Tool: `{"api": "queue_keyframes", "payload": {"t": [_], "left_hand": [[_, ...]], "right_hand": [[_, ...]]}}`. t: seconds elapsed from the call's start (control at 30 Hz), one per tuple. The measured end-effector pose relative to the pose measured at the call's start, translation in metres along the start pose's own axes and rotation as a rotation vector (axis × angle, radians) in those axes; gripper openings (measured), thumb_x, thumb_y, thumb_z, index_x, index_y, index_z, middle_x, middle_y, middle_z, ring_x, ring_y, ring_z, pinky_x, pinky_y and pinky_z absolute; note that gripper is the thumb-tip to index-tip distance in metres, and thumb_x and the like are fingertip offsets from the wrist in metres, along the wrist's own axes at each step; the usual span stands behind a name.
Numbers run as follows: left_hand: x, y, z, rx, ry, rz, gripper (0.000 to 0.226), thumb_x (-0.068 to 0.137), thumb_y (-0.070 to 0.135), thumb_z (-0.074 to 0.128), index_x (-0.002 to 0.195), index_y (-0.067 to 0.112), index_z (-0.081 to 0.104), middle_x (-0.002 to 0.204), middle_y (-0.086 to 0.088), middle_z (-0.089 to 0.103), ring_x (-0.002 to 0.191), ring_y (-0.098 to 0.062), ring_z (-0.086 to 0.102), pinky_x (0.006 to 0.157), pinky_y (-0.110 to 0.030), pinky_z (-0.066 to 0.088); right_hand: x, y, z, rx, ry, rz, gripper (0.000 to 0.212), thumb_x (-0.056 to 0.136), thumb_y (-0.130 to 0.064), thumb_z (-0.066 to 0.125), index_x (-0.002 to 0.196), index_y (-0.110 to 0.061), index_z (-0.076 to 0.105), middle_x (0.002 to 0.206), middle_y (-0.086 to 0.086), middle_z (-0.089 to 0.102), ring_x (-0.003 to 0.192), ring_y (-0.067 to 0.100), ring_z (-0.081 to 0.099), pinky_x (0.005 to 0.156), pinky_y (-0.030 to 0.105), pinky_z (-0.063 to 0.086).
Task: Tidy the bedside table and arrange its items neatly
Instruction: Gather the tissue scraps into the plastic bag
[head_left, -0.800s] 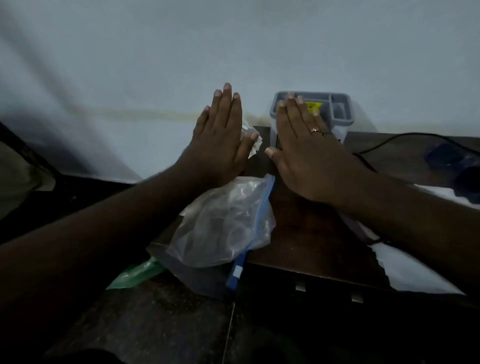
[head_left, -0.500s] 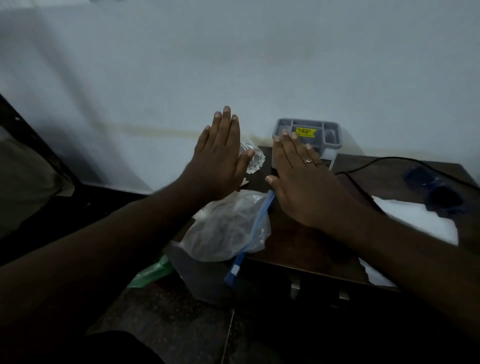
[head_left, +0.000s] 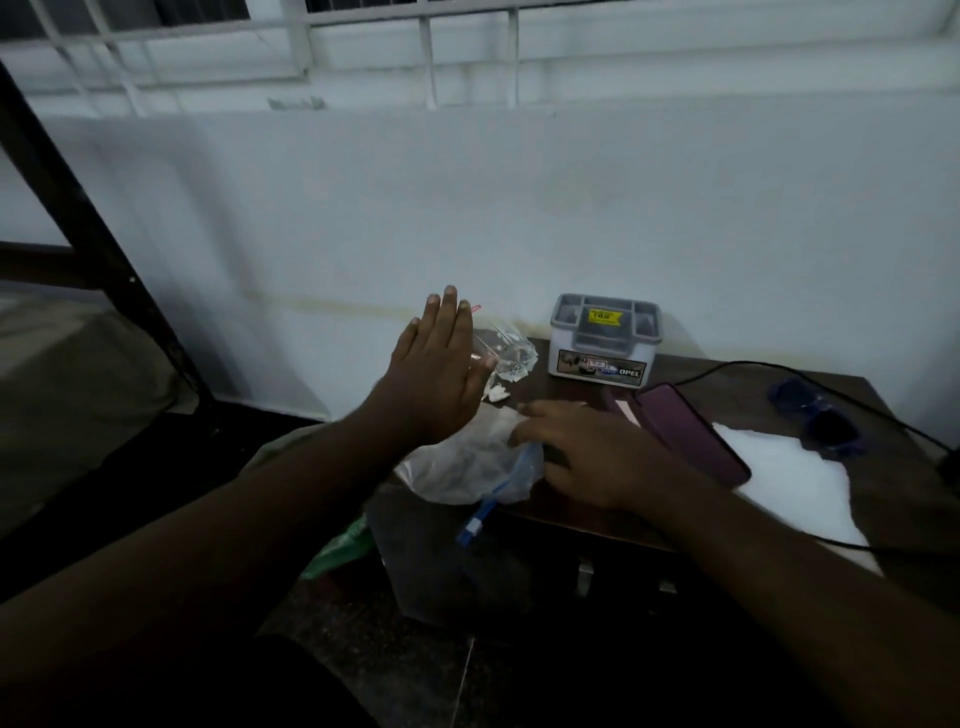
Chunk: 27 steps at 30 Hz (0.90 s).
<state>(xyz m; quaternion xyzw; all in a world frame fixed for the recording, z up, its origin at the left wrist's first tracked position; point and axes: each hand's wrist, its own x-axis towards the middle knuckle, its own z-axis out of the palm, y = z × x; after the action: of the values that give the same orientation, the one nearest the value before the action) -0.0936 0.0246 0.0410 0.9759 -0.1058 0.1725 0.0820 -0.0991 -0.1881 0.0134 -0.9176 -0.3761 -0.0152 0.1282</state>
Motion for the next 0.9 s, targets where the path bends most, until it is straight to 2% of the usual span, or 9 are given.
{"api": "queue_keyframes", "payload": {"t": [0.13,0.23,0.3,0.37,0.43,0.63,0.7,0.8,0.9], "left_hand": [[-0.005,0.001,-0.008,-0.152,-0.067,-0.025,0.066,0.096,0.048,0.024,0.149,0.009,0.025,0.16,-0.014,0.014,0.149,-0.028,0.005,0.119,-0.042,0.007],[-0.011,0.004,-0.024,-0.422,-0.164,0.115,0.051,0.095,0.054,0.041,0.134,0.023,0.049,0.146,-0.006,0.045,0.137,-0.016,0.036,0.115,-0.032,0.025],[-0.019,0.01,-0.035,-0.424,-0.292,0.132,0.068,0.084,0.049,0.066,0.142,0.022,0.043,0.15,-0.001,0.04,0.134,-0.007,0.034,0.106,-0.016,0.023],[-0.022,0.011,-0.04,-0.363,-0.345,0.132,0.094,0.068,0.051,0.08,0.145,0.022,0.037,0.148,0.003,0.041,0.132,-0.01,0.037,0.103,-0.018,0.028],[-0.021,0.011,-0.039,-0.375,-0.295,0.144,0.092,0.064,0.045,0.085,0.141,0.02,0.041,0.136,0.006,0.05,0.119,-0.009,0.046,0.093,-0.018,0.034],[-0.007,-0.022,-0.035,-0.418,-0.014,0.002,0.047,0.078,0.022,0.065,0.124,0.011,0.058,0.118,-0.008,0.063,0.105,-0.023,0.059,0.078,-0.019,0.035],[-0.006,-0.036,-0.036,-0.453,0.062,-0.082,0.038,0.079,0.02,0.062,0.116,0.009,0.061,0.107,-0.007,0.065,0.095,-0.02,0.058,0.068,-0.013,0.035],[-0.007,-0.047,-0.035,-0.482,0.114,-0.198,0.027,0.084,0.011,0.063,0.11,0.01,0.061,0.097,0.0,0.059,0.088,-0.017,0.055,0.062,-0.003,0.035],[-0.01,-0.052,-0.029,-0.518,0.151,-0.272,0.026,0.085,0.012,0.061,0.111,0.012,0.06,0.094,0.003,0.056,0.084,-0.015,0.053,0.061,-0.007,0.033]], "right_hand": [[0.009,0.008,0.008,0.032,0.109,-0.028,0.034,0.072,-0.018,0.049,0.098,-0.025,0.07,0.11,-0.003,0.065,0.105,0.017,0.061,0.086,0.031,0.048],[0.014,0.006,-0.003,0.074,0.209,-0.027,0.035,0.072,-0.012,0.048,0.097,-0.02,0.071,0.1,0.001,0.068,0.095,0.02,0.063,0.08,0.03,0.047],[0.016,-0.001,-0.015,0.127,0.256,-0.031,0.036,0.071,-0.006,0.048,0.095,-0.017,0.073,0.097,0.005,0.071,0.09,0.021,0.063,0.077,0.03,0.047],[0.019,-0.01,-0.029,0.176,0.326,-0.04,0.04,0.069,0.001,0.048,0.095,-0.013,0.075,0.096,0.006,0.073,0.089,0.02,0.065,0.076,0.025,0.047],[0.029,-0.013,-0.037,0.229,0.389,-0.041,0.042,0.069,0.007,0.05,0.096,-0.012,0.075,0.098,0.006,0.074,0.09,0.018,0.065,0.077,0.017,0.045],[0.07,-0.009,-0.035,0.686,0.49,0.098,0.036,0.086,0.003,0.058,0.117,-0.016,0.06,0.111,0.002,0.064,0.102,0.014,0.064,0.087,0.026,0.054],[0.08,-0.002,-0.02,0.643,0.542,0.224,0.036,0.083,0.006,0.054,0.115,-0.01,0.06,0.108,0.003,0.063,0.102,0.018,0.063,0.085,0.028,0.052],[0.082,0.01,0.009,0.301,0.32,0.36,0.023,0.081,-0.006,0.06,0.102,-0.01,0.068,0.102,0.005,0.068,0.096,0.02,0.063,0.08,0.026,0.047],[0.077,0.008,0.037,0.123,0.098,0.296,0.023,0.084,-0.031,0.065,0.101,-0.016,0.07,0.1,0.003,0.068,0.095,0.02,0.063,0.081,0.028,0.046]]}}
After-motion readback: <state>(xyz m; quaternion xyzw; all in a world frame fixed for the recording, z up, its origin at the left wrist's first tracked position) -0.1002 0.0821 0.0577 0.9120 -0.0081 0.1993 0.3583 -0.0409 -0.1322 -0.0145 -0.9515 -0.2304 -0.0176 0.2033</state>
